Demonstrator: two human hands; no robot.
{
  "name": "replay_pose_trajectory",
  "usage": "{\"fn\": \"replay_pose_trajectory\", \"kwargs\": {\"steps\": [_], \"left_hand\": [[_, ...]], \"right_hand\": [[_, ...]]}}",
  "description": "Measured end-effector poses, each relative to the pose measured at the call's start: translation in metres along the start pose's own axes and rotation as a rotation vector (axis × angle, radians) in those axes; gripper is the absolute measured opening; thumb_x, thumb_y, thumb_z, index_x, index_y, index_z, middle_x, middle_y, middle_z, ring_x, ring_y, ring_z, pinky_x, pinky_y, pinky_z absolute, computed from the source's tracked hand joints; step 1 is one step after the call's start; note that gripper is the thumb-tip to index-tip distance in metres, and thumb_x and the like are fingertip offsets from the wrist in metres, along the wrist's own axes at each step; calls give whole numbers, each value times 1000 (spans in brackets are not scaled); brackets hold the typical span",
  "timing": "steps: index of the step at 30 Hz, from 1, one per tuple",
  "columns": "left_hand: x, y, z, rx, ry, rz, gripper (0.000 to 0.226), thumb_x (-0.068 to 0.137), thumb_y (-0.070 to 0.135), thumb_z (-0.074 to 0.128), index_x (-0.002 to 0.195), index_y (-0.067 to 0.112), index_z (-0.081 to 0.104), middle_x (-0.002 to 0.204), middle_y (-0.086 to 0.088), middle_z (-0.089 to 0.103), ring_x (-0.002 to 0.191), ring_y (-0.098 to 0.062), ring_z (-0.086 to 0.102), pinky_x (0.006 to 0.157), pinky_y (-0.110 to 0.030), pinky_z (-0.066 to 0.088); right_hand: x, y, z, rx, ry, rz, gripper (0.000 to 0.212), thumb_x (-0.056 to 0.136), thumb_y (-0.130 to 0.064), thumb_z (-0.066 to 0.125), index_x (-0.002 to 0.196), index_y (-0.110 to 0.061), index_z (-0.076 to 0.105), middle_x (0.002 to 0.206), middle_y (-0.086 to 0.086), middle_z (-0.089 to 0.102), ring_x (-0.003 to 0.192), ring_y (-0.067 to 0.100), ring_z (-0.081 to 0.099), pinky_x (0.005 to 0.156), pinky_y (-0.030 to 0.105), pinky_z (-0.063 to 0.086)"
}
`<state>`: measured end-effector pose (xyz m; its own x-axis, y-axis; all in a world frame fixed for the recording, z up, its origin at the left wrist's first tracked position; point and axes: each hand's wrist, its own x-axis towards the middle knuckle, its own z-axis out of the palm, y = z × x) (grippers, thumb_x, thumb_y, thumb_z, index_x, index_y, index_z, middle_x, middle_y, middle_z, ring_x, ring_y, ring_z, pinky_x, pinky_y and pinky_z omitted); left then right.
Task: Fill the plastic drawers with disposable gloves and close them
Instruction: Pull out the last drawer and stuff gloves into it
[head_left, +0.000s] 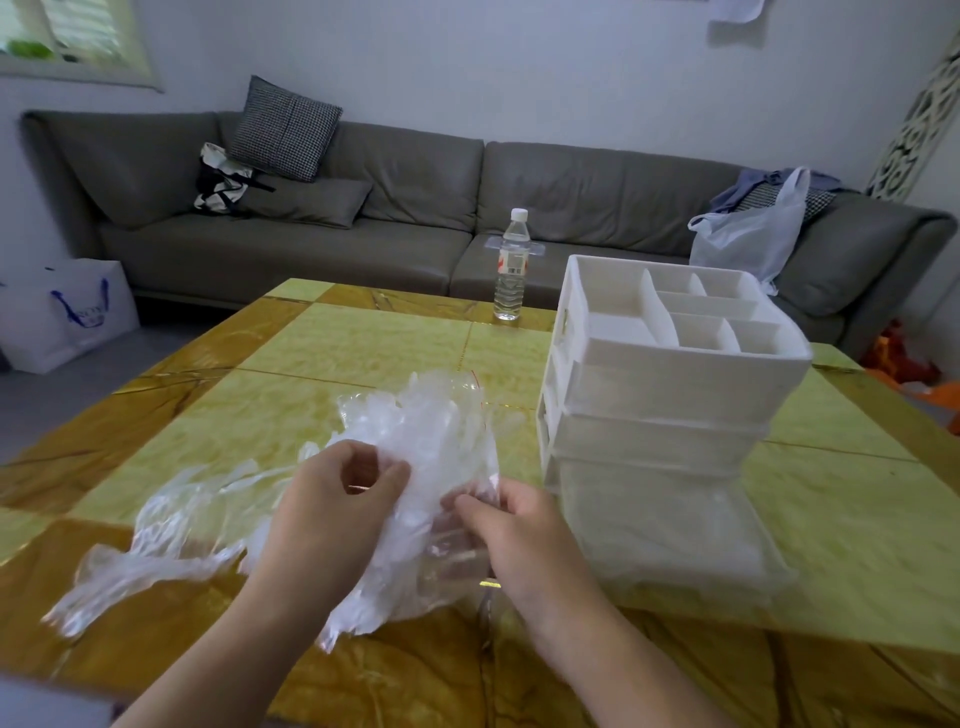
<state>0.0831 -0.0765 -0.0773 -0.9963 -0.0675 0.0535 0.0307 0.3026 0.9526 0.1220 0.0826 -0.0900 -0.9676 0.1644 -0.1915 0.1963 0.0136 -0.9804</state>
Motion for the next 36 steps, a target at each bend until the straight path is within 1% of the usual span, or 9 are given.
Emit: {"fn": "replay_pose_trajectory", "kwargs": {"steps": [3, 7, 14, 21, 23, 26, 29, 32, 36], "left_hand": [[-10, 5, 7, 52, -11, 67, 10, 93, 33, 75, 89, 25, 70, 76, 12, 72, 65, -5, 65, 65, -28, 49], [-24, 15, 15, -171, -173, -1, 13, 97, 36, 68, 100, 25, 75, 92, 8, 79, 87, -6, 74, 81, -28, 54], [-31, 14, 19, -116, -218, 61, 44, 90, -11, 61, 108, 26, 75, 102, 10, 78, 100, -4, 73, 83, -23, 58], [-32, 10, 21, -30, -98, 38, 33, 77, 20, 88, 102, 29, 68, 91, 4, 67, 81, -12, 65, 72, -29, 54], [-31, 11, 20, -4, -47, -72, 33, 79, 33, 87, 102, 27, 64, 94, 1, 65, 82, -16, 65, 71, -34, 55], [-28, 12, 16, 76, -169, -287, 57, 74, 65, 81, 110, 25, 61, 107, 7, 66, 96, -14, 68, 79, -33, 53], [-25, 17, 11, -92, -391, -409, 94, 58, 82, 81, 124, 18, 62, 123, 4, 69, 110, -19, 71, 102, -40, 52], [-24, 20, 15, -435, -516, -402, 73, 75, 52, 88, 123, 0, 69, 115, -22, 74, 106, -38, 73, 103, -53, 53], [-29, 18, 22, -451, -386, -259, 28, 85, 21, 81, 104, 1, 77, 97, -20, 79, 89, -38, 77, 79, -45, 58]], "right_hand": [[-9, -10, -5, 33, -168, -24, 29, 99, -30, 62, 87, -7, 74, 87, 5, 73, 86, 22, 70, 87, 58, 57], [-15, -16, -11, 87, -302, 14, 24, 100, -30, 61, 88, -25, 81, 87, -4, 76, 87, 14, 71, 74, 28, 49], [-7, -5, -10, 129, -112, 1, 24, 81, -32, 81, 102, -21, 82, 103, 10, 81, 102, 29, 78, 99, 55, 59], [-1, -7, -19, -42, 140, -32, 27, 76, -22, 57, 91, 0, 54, 81, 27, 61, 77, 25, 57, 69, 48, 50], [-2, -13, -28, 7, 190, -45, 26, 81, -19, 61, 96, 2, 62, 93, 34, 66, 75, 24, 61, 66, 47, 52], [-6, -24, -48, 133, 172, -87, 18, 97, 1, 61, 95, -5, 77, 74, 12, 76, 62, 11, 70, 54, 26, 53], [-9, -31, -59, 338, 108, -95, 25, 99, 6, 57, 100, -4, 80, 104, 32, 74, 95, 37, 77, 89, 52, 63], [-9, -26, -58, 381, 71, -63, 24, 97, 7, 57, 106, 1, 78, 116, 39, 69, 116, 55, 66, 107, 66, 51], [-11, -24, -55, 293, 44, -51, 24, 95, 9, 59, 98, -1, 80, 103, 28, 77, 99, 45, 76, 92, 53, 61]]}}
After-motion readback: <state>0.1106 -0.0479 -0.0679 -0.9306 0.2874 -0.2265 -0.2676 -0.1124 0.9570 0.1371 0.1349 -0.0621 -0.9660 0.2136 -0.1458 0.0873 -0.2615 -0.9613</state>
